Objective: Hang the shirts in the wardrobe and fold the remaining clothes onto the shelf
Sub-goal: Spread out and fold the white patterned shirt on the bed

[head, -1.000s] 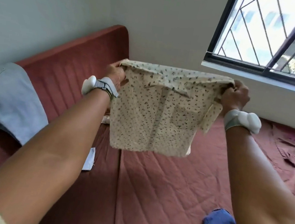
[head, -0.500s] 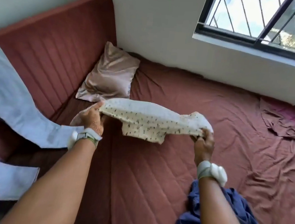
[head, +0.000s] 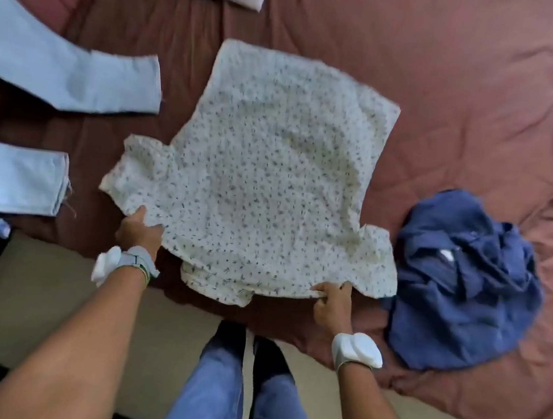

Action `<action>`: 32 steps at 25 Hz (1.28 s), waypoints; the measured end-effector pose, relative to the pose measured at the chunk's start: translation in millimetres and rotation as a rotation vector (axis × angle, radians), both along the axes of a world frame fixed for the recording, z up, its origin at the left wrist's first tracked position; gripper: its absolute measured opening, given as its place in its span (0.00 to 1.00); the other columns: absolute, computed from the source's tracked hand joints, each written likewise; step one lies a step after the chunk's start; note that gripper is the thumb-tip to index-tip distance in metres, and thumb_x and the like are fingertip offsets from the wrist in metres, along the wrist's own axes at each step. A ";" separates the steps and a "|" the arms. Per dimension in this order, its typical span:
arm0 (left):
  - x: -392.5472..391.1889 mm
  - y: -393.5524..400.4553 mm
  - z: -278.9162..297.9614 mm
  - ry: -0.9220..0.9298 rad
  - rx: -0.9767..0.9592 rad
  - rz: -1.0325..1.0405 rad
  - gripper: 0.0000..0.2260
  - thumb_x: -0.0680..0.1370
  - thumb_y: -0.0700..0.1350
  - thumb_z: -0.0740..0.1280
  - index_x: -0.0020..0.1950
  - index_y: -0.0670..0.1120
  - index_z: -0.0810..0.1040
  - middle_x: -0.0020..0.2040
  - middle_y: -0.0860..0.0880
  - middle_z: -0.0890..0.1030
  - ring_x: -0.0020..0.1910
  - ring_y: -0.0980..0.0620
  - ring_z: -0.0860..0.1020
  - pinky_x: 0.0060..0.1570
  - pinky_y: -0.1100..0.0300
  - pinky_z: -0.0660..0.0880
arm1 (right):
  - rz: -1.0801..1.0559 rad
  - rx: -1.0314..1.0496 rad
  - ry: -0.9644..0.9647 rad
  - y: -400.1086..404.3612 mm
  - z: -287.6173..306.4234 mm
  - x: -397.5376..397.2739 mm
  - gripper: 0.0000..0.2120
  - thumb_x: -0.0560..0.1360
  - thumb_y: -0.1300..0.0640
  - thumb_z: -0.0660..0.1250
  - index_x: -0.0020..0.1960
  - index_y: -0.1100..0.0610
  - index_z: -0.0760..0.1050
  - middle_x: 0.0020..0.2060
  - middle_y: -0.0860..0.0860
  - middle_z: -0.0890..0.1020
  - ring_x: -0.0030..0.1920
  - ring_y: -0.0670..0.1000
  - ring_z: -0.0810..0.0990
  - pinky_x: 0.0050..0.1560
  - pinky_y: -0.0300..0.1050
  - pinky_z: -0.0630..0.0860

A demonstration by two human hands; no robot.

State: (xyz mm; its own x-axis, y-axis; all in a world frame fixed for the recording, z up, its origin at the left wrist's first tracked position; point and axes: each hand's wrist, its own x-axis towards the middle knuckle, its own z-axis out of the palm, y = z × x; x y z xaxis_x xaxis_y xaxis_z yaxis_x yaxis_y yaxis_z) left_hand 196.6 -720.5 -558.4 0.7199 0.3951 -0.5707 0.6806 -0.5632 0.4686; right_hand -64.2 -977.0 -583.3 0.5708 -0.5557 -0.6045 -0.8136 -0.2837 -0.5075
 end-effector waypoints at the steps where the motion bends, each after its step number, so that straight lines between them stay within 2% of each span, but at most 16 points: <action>1: -8.3 3.7 -9.8 0.045 0.128 -0.122 0.29 0.75 0.32 0.65 0.75 0.45 0.65 0.71 0.39 0.68 0.66 0.40 0.72 0.65 0.53 0.71 | -0.008 0.043 0.053 6.4 -10.2 -8.3 0.17 0.68 0.74 0.58 0.51 0.65 0.80 0.57 0.64 0.70 0.49 0.55 0.70 0.47 0.34 0.62; 3: -25.6 1.2 -33.0 0.118 0.327 -0.258 0.27 0.76 0.33 0.62 0.75 0.45 0.63 0.74 0.38 0.61 0.68 0.36 0.66 0.66 0.48 0.68 | -0.136 0.109 0.104 14.2 -27.6 -22.6 0.19 0.70 0.73 0.59 0.58 0.62 0.76 0.59 0.63 0.71 0.52 0.56 0.72 0.55 0.34 0.65; 5: -41.3 -16.7 -49.0 0.090 0.449 -0.263 0.24 0.79 0.38 0.61 0.75 0.45 0.62 0.77 0.40 0.53 0.73 0.38 0.57 0.71 0.46 0.60 | -0.524 0.249 -0.002 16.1 -35.3 -24.0 0.24 0.72 0.66 0.64 0.66 0.54 0.67 0.63 0.58 0.71 0.59 0.56 0.74 0.64 0.50 0.72; 6: -53.6 -27.8 -55.4 0.043 0.464 -0.387 0.23 0.79 0.39 0.61 0.74 0.46 0.63 0.78 0.40 0.52 0.74 0.40 0.55 0.72 0.46 0.58 | -0.736 0.303 -0.075 14.2 -39.4 -22.9 0.27 0.73 0.61 0.67 0.69 0.50 0.62 0.66 0.55 0.70 0.62 0.56 0.74 0.65 0.57 0.73; 8: -78.9 -60.6 -66.8 -0.052 0.383 -0.789 0.21 0.76 0.39 0.65 0.69 0.45 0.69 0.74 0.40 0.60 0.70 0.40 0.61 0.68 0.45 0.65 | -1.087 0.255 -0.192 0.3 -38.8 -9.9 0.35 0.72 0.56 0.72 0.72 0.51 0.56 0.67 0.55 0.67 0.65 0.55 0.72 0.65 0.52 0.73; 11: -121.5 -121.4 -65.7 -0.106 0.048 -1.263 0.24 0.74 0.46 0.71 0.69 0.45 0.72 0.68 0.43 0.68 0.65 0.40 0.68 0.62 0.45 0.71 | -1.340 0.171 -0.279 -27.3 -28.0 16.5 0.36 0.71 0.66 0.74 0.73 0.62 0.59 0.62 0.54 0.70 0.58 0.52 0.74 0.44 0.34 0.75; 13: -146.0 -150.0 -71.0 0.018 -0.097 -1.493 0.29 0.75 0.52 0.69 0.75 0.52 0.64 0.72 0.47 0.65 0.67 0.41 0.66 0.63 0.44 0.70 | -1.445 0.391 -0.449 -37.1 -23.2 32.7 0.29 0.71 0.71 0.71 0.69 0.63 0.66 0.58 0.56 0.77 0.51 0.53 0.78 0.36 0.38 0.78; 15: -155.8 -162.1 -74.5 0.237 -0.185 -1.542 0.29 0.78 0.56 0.63 0.77 0.58 0.56 0.73 0.50 0.66 0.69 0.42 0.65 0.65 0.46 0.68 | -1.344 0.562 -0.566 -35.5 -15.0 48.2 0.21 0.71 0.73 0.69 0.62 0.63 0.72 0.49 0.55 0.81 0.46 0.52 0.80 0.40 0.43 0.80; 16: -151.7 -161.4 -74.4 0.351 -0.305 -1.371 0.25 0.80 0.54 0.60 0.77 0.58 0.58 0.72 0.50 0.70 0.68 0.44 0.67 0.64 0.51 0.70 | -1.189 0.532 -0.545 -32.6 -11.1 55.1 0.19 0.71 0.72 0.69 0.60 0.62 0.73 0.48 0.54 0.81 0.47 0.52 0.80 0.45 0.44 0.80; 18: -126.3 -150.8 -63.4 0.569 -0.599 -0.822 0.19 0.83 0.48 0.59 0.75 0.52 0.65 0.67 0.47 0.77 0.58 0.47 0.77 0.47 0.61 0.77 | -0.759 0.288 -0.475 -18.0 -0.3 73.7 0.20 0.71 0.70 0.68 0.61 0.60 0.73 0.51 0.52 0.80 0.50 0.49 0.79 0.53 0.45 0.77; 19: -106.6 -141.9 -54.8 0.583 -0.679 -0.605 0.18 0.83 0.48 0.58 0.72 0.49 0.68 0.63 0.46 0.80 0.51 0.47 0.80 0.40 0.60 0.78 | -0.528 0.138 -0.434 -7.2 2.8 86.4 0.21 0.71 0.69 0.67 0.64 0.60 0.72 0.51 0.52 0.79 0.48 0.49 0.77 0.51 0.44 0.76; 22: -39.5 -106.0 -35.8 0.352 -0.711 -0.101 0.26 0.80 0.63 0.53 0.61 0.45 0.77 0.48 0.49 0.84 0.43 0.47 0.82 0.43 0.52 0.78 | 0.150 -0.008 -0.334 42.6 2.9 131.6 0.27 0.73 0.69 0.61 0.72 0.60 0.64 0.56 0.58 0.77 0.52 0.55 0.76 0.53 0.47 0.71; 25: 12.7 -83.5 -27.0 0.264 -0.586 0.020 0.30 0.74 0.72 0.54 0.57 0.49 0.78 0.52 0.47 0.82 0.47 0.46 0.81 0.51 0.48 0.77 | 0.926 0.065 -0.055 81.1 -7.4 156.4 0.30 0.76 0.65 0.60 0.75 0.49 0.60 0.65 0.56 0.72 0.63 0.60 0.69 0.64 0.63 0.62; 27: 24.3 -81.2 -36.7 0.200 -0.163 -0.274 0.31 0.72 0.69 0.63 0.66 0.49 0.73 0.64 0.44 0.76 0.60 0.42 0.76 0.61 0.45 0.73 | 0.921 0.143 -0.076 75.0 -13.7 154.1 0.24 0.79 0.62 0.60 0.73 0.48 0.65 0.64 0.55 0.74 0.63 0.58 0.70 0.65 0.63 0.64; 29: 19.5 -93.3 -46.7 0.017 0.177 -0.568 0.30 0.72 0.62 0.70 0.68 0.47 0.71 0.68 0.42 0.71 0.65 0.40 0.70 0.64 0.46 0.69 | 0.534 0.167 -0.227 48.5 -17.7 148.0 0.18 0.79 0.62 0.61 0.68 0.53 0.73 0.59 0.55 0.80 0.59 0.55 0.77 0.63 0.60 0.70; 32: 21.7 -134.9 -56.1 -0.263 0.202 -0.946 0.23 0.73 0.53 0.72 0.64 0.44 0.75 0.65 0.43 0.72 0.62 0.42 0.71 0.63 0.48 0.70 | -0.009 -0.046 -0.276 -24.4 -25.3 172.8 0.13 0.79 0.62 0.62 0.63 0.61 0.75 0.50 0.55 0.83 0.50 0.54 0.80 0.57 0.53 0.75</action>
